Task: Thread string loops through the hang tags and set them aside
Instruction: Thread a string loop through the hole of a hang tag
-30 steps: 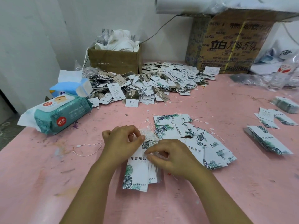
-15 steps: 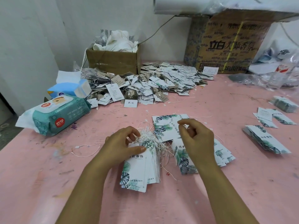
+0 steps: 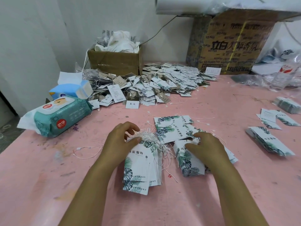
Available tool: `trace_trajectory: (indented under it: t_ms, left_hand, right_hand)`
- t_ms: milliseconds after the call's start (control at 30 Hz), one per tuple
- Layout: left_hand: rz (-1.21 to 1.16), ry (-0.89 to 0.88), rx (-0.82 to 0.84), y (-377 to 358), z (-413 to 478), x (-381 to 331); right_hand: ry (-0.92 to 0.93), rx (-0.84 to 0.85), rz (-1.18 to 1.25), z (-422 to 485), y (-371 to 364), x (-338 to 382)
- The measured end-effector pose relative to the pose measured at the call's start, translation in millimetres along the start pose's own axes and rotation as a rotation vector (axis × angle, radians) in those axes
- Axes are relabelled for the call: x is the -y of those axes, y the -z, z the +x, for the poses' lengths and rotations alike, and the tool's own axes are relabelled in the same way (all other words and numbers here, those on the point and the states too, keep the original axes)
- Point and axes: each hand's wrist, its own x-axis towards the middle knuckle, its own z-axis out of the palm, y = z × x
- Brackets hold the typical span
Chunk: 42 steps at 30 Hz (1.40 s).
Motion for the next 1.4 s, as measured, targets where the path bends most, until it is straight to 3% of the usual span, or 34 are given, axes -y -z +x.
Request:
trace_trajectory:
  t_ms: [433, 833, 1200, 1400]
  left_hand:
    - [-0.117, 0.016, 0.019, -4.7, -2.4, -11.3]
    - [-0.374, 0.123, 0.083, -3.0, -3.9, -17.7]
    - [-0.419, 0.134, 0.067, -2.1, -3.3, -16.8]
    - [-0.474, 0.177, 0.051, -2.3, -2.6, -16.4]
  right_hand:
    - [-0.024, -0.001, -0.026, 2.3, -0.5, -1.6]
    - [0.077, -0.138, 0.137, 3.9, 2.4, -2.6]
    - [0.056, 0.068, 0.170, 8.3, -3.4, -7.3]
    - [0.021, 0.097, 0.172, 8.6, -0.1, -9.8]
